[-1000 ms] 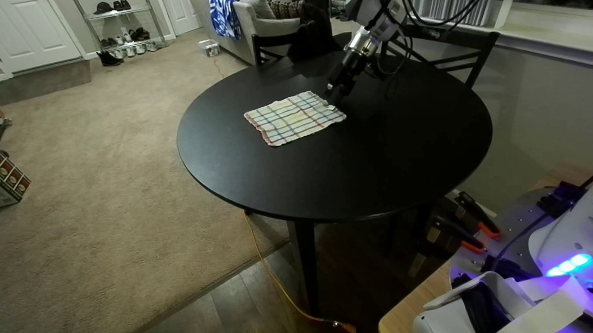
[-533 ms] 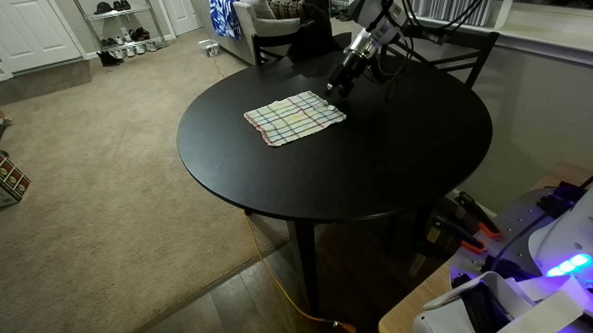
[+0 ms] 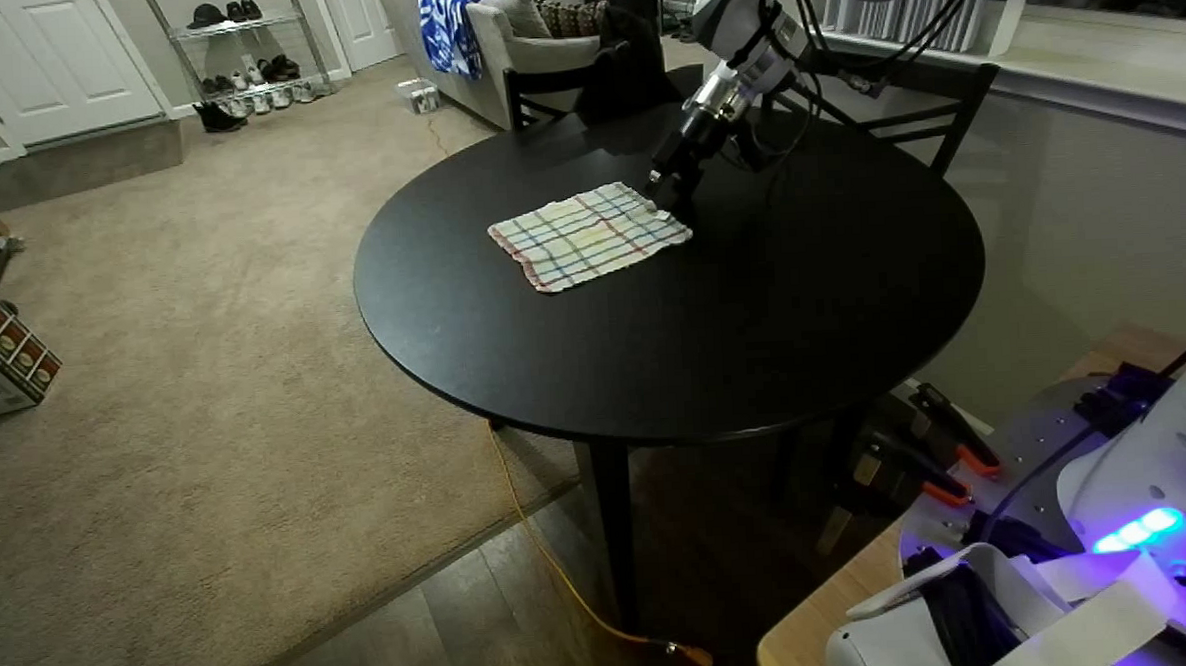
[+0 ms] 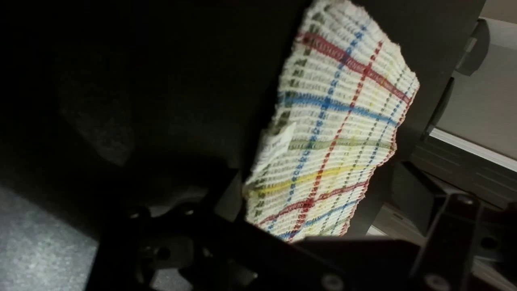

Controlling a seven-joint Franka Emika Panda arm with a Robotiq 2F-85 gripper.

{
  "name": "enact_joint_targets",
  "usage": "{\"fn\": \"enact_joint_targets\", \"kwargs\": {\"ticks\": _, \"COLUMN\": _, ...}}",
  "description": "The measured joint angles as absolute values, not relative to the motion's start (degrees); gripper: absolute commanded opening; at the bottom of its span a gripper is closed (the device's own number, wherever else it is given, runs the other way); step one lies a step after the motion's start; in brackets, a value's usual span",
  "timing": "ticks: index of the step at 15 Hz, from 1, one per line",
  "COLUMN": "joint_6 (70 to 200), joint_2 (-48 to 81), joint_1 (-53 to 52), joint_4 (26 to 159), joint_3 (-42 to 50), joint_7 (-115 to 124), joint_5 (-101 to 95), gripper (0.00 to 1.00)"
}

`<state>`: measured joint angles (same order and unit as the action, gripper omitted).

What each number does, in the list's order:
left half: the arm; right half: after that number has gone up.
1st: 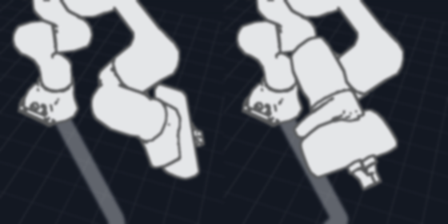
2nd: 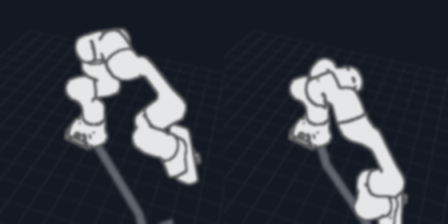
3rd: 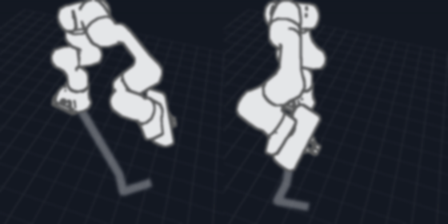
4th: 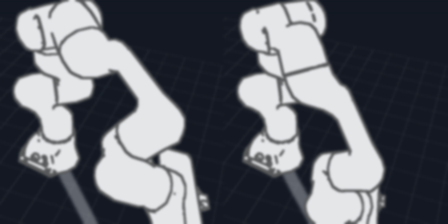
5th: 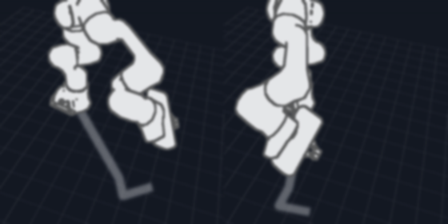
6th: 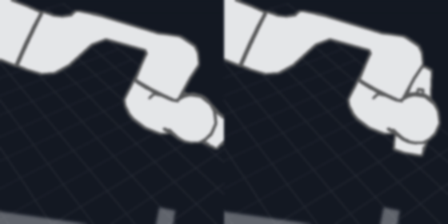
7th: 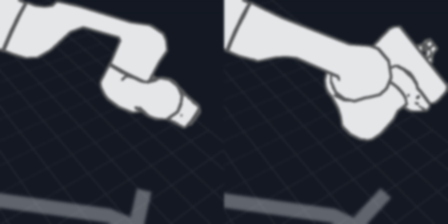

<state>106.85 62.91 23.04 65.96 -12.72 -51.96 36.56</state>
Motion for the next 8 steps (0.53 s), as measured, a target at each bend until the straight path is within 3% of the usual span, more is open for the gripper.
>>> {"fn": "enact_joint_targets", "kwargs": {"ticks": 8, "joint_6": 105.1, "joint_2": 63.8, "joint_1": 22.2, "joint_4": 64.6, "joint_3": -13.0, "joint_7": -52.0, "joint_5": 36.6, "gripper": 1.0}}
